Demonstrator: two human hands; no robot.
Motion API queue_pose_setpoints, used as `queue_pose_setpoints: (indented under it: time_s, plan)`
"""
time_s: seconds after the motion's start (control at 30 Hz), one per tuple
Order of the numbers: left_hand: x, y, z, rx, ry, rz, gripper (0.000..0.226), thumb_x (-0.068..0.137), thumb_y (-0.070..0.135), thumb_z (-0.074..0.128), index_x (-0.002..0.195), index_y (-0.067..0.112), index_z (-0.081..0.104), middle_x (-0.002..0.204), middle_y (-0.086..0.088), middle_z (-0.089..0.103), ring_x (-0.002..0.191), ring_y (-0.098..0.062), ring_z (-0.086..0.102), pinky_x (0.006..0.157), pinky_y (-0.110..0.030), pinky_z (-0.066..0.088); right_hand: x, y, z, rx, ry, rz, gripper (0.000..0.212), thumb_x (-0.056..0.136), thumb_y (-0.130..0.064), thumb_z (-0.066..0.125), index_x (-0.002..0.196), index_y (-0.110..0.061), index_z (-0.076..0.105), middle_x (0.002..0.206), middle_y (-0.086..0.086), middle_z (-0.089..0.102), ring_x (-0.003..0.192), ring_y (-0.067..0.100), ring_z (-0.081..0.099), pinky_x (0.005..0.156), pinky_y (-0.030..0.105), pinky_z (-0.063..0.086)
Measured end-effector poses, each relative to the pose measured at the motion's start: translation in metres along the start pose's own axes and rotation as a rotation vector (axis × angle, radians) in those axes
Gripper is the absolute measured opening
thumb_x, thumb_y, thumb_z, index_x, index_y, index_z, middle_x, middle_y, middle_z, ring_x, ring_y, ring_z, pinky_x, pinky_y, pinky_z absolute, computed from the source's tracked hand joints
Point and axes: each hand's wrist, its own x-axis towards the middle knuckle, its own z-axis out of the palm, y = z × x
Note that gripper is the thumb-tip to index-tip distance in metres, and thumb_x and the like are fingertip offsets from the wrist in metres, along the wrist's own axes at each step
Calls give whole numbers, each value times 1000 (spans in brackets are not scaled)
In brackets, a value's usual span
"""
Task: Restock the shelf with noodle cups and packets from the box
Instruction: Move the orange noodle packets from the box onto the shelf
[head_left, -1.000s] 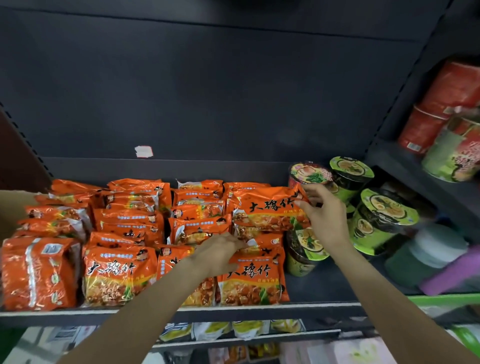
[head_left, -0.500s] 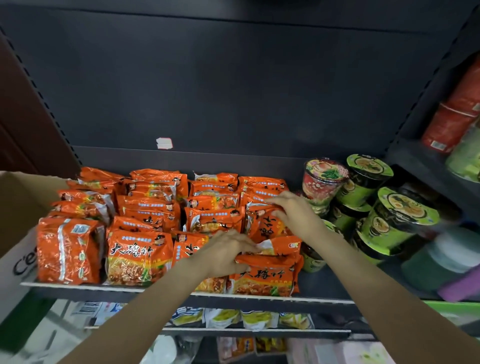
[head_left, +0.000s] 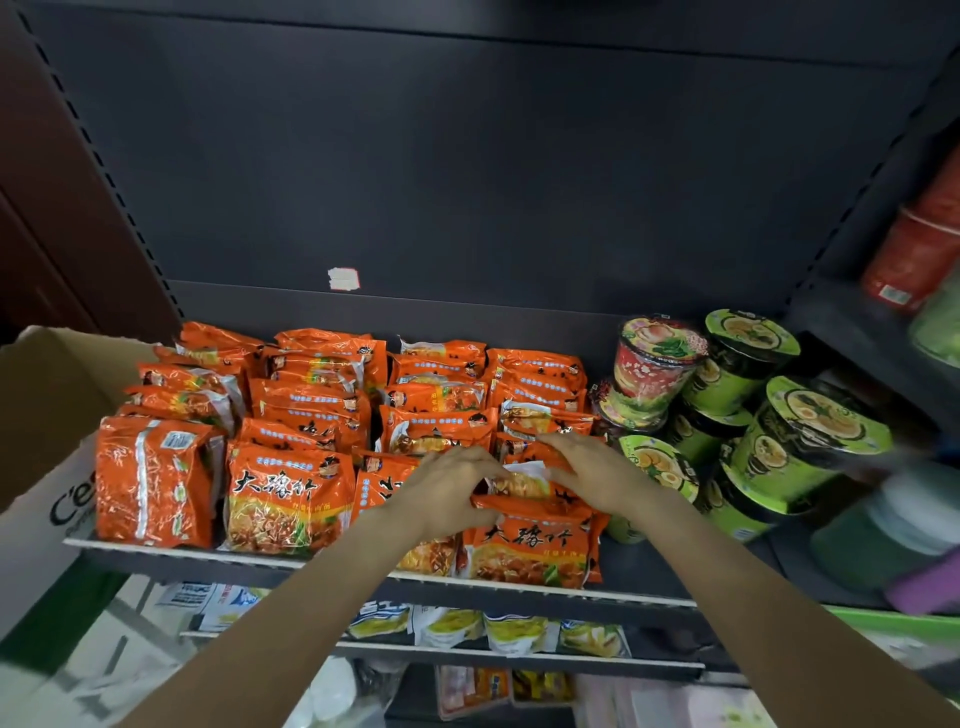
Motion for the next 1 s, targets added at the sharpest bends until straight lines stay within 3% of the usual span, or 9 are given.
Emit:
queue_pose_setpoints:
  time_s: [0.13,0.23,0.4,0.53,0.7,0.87,1.0]
  plan:
    - [-1,8,-3,54,9,-53,57,85,45,61,137,30,43,138,6,45,129,-16,37,107,-42,25,-10,-1,5,7,60,-25,54,98,-37,43,147,-23,25,153,2,29,140,20,27,113,37,27]
    - [-4,15,-7,74,66,-71,56,84,49,59,135,31,45,134,7,48,126,-16,39,104,-39,27,-22,-6,5,46,198,-32,49,98,-32,43,144,-20,32,152,1,30,139,19,26,114,34,24]
    - [-21,19,-18,-14,392,-147,36,90,35,56,124,24,57,126,4,58,119,-17,51,103,-40,37,-43,-34,-1,194,417,-68,32,96,-20,47,128,-18,52,126,-2,51,120,14,44,99,28,37]
    - [-52,9,-27,-141,641,-172,26,89,25,58,114,18,64,104,1,67,96,-16,62,88,-42,50,-45,-76,-3,320,510,-102,25,95,-16,49,118,-17,59,114,-3,55,108,12,51,87,23,41]
    - [-114,-34,-41,-148,847,-251,21,88,26,55,102,15,66,91,2,69,84,-21,64,75,-41,52,-27,-162,6,355,506,-223,21,94,-14,49,110,-16,62,99,-8,54,92,10,51,76,23,40]
    - [-201,-124,-50,-191,851,-436,21,89,27,55,102,14,66,88,-1,69,78,-22,63,65,-37,51,4,-275,39,358,415,-294,22,95,-16,48,111,-16,62,94,-6,50,87,11,48,70,23,33]
    - [-281,-208,-56,-275,813,-604,14,89,22,59,97,14,67,87,-5,71,76,-23,63,66,-35,49,29,-375,74,369,312,-290,23,95,-14,47,112,-17,62,103,1,57,91,17,56,74,29,43]
